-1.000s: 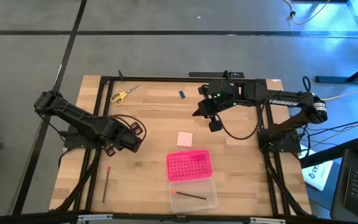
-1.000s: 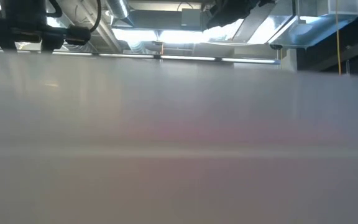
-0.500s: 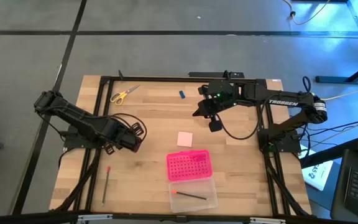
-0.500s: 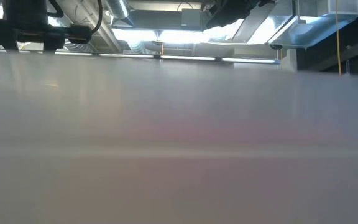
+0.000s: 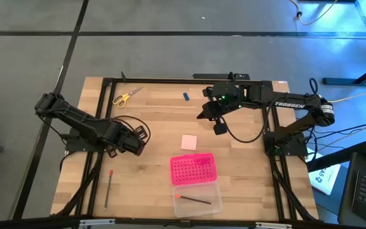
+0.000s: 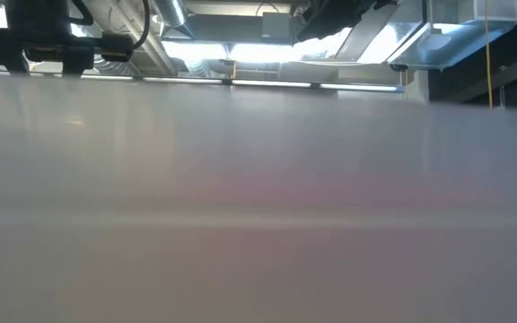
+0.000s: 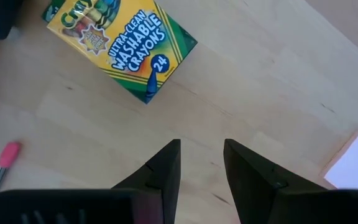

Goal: Pack school essentials
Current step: Put the yellow crayon box into the pink supply box

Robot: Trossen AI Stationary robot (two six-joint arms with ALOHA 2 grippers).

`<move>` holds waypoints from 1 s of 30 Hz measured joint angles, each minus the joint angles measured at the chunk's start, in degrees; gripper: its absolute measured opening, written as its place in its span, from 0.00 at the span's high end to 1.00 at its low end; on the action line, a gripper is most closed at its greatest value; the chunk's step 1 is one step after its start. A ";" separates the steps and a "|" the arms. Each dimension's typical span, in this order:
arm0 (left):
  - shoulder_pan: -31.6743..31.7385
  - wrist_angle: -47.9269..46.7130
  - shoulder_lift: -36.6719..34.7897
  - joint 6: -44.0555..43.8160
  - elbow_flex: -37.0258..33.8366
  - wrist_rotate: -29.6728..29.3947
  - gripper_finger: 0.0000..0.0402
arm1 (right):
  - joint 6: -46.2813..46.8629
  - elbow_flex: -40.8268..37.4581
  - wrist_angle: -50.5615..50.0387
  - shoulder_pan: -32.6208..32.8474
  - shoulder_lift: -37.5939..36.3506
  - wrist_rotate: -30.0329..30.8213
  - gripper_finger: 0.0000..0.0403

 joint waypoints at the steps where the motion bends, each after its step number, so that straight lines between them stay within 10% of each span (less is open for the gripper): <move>1: 0.00 0.04 0.00 0.02 0.00 0.00 0.71 | 0.00 0.00 0.00 -0.02 0.00 0.00 0.99; 13: 0.60 -2.02 -0.02 -13.92 0.00 0.50 0.67 | 0.00 0.02 0.00 -0.01 0.00 0.00 0.99; 30: 4.85 -2.45 -0.02 -22.09 0.00 3.14 0.27 | 0.00 0.02 0.00 0.00 0.00 0.00 0.99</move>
